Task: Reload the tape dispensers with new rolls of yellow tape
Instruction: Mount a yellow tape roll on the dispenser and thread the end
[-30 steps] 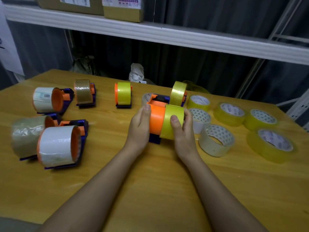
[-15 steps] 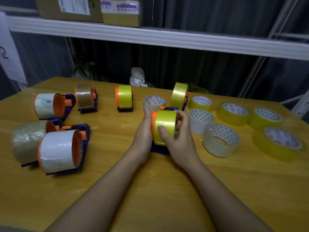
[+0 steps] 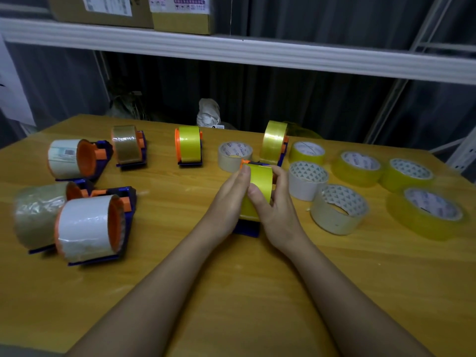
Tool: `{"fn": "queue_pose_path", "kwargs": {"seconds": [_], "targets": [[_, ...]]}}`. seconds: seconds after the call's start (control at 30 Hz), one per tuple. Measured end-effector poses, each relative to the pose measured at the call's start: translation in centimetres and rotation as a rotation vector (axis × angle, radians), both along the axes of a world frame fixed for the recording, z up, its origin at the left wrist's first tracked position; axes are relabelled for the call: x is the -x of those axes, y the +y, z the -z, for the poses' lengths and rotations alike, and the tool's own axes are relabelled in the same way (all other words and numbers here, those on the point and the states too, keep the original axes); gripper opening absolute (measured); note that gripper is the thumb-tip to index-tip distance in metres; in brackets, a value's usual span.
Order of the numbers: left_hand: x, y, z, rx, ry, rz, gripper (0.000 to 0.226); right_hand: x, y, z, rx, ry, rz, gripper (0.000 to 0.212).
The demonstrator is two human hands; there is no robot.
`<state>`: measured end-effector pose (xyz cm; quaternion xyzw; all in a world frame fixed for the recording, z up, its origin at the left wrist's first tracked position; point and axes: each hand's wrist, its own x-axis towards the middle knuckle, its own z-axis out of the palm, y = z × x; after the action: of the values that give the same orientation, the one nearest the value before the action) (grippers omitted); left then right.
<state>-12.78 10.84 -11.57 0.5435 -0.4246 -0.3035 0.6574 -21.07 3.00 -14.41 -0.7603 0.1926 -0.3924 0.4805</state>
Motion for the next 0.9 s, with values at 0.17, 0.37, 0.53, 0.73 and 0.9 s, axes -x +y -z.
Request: {"fn": "queue_pose_path", "kwargs": {"seconds": [0.17,0.37,0.53,0.73,0.9], "targets": [[-0.9,0.8,-0.8,-0.025,0.185,-0.016,0.029,0.9,-0.3,-0.5,-0.082,-0.004,-0.199,0.072],[-1.6,0.6,-0.9,-0.068,0.364,-0.004,0.044,1.4,-0.5,-0.4,0.100,0.101,-0.184,0.090],[-1.9,0.8,-0.7,-0.047,0.391,0.035,0.045,1.9,-0.6,-0.6,0.311,0.177,-0.116,0.101],[-1.8,0.9,-0.5,-0.021,0.292,0.060,0.036,1.6,-0.5,-0.9,0.066,0.124,-0.129,0.088],[-2.2,0.4,0.2,-0.049,0.085,0.046,0.041,1.3,-0.5,-0.8,-0.107,0.130,-0.074,0.072]]}}
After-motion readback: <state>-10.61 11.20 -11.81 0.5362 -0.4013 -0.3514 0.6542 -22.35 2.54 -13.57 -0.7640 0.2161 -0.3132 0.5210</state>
